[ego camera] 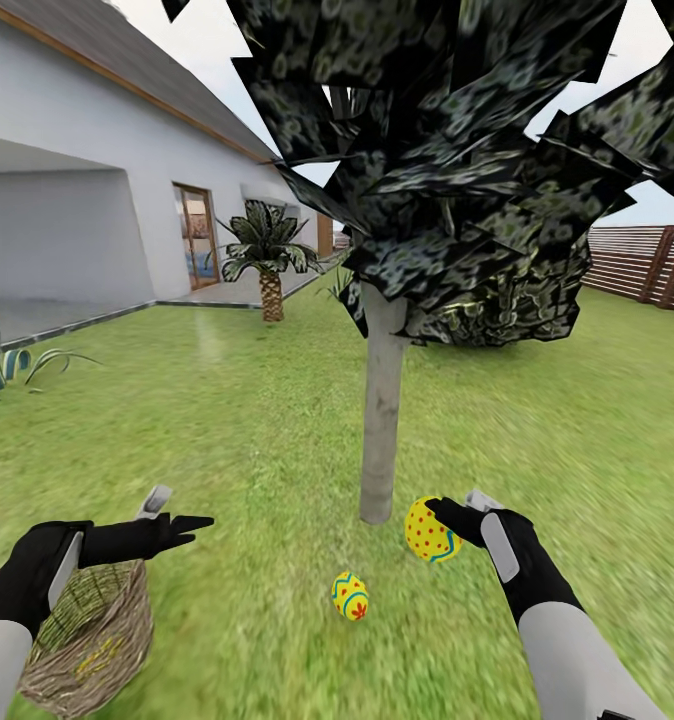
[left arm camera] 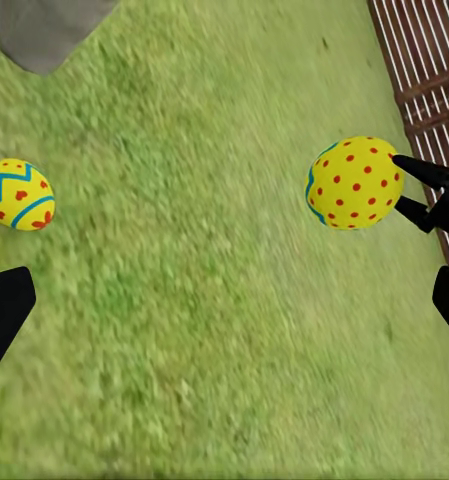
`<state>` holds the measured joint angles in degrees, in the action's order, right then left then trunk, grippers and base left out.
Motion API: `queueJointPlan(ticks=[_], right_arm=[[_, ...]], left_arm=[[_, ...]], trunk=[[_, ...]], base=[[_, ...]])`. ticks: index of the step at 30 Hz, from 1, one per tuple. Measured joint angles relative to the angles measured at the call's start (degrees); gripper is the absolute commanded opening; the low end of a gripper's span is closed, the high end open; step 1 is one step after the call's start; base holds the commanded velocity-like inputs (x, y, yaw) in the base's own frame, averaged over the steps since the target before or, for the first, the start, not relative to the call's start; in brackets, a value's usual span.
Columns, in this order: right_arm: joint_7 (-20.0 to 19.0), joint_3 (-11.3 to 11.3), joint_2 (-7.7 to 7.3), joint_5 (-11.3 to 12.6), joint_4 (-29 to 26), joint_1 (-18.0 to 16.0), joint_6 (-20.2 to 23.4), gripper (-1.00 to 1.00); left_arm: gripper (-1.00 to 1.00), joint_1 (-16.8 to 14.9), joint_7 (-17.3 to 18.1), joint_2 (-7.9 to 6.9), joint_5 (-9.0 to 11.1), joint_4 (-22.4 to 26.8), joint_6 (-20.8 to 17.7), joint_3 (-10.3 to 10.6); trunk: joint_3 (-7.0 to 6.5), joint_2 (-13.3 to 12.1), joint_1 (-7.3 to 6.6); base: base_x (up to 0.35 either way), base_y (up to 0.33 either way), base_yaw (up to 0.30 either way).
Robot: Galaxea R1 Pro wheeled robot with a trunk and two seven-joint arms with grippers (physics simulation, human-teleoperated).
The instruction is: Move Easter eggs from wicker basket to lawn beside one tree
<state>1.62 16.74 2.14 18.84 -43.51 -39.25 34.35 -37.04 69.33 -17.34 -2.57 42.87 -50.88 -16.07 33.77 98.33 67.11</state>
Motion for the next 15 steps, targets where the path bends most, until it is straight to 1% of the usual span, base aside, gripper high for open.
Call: queueJointPlan(ticks=[2,8,12,13,14,15], right_arm=[[0.0,0.0,0.00,0.0,0.0,0.0,0.0,-1.00],[0.0,0.0,0.00,-0.1,0.0,0.0,-0.1,-1.00],[0.1,0.0,0.00,-0.3,0.0,0.0,-0.2,-1.00],[0.1,0.0,0.00,-0.3,0.0,0.0,-0.2,-1.00],[0.1,0.0,0.00,-0.3,0.0,0.0,-0.2,-1.00],[0.1,-0.1,0.04,-0.4,0.0,0.0,-0.2,-1.00]], left_arm=[[1.00,0.0,-0.1,0.00,0.0,0.0,0.0,0.0],[1.00,0.0,-0.1,0.00,0.0,0.0,0.0,0.0],[1.00,0.0,-0.3,0.13,-0.1,0.0,0.0,-0.1],[1.00,0.0,-0.6,0.20,-0.2,0.0,0.0,-0.1],[1.00,0.0,-1.7,0.49,-0.5,-0.1,0.2,-0.1],[1.00,0.0,-3.9,0.89,-0.7,-0.1,1.0,-0.1]], trunk=[[0.36,0.8,0.44],[0.36,0.8,0.45],[1.08,2.4,1.32],[1.26,2.8,1.54],[1.44,3.2,1.76],[1.62,3.6,1.98]], base=[[0.000,0.000,0.000],[0.000,0.000,0.000],[0.000,0.000,0.000],[0.000,0.000,0.000],[0.000,0.000,0.000],[0.000,0.000,0.000]])
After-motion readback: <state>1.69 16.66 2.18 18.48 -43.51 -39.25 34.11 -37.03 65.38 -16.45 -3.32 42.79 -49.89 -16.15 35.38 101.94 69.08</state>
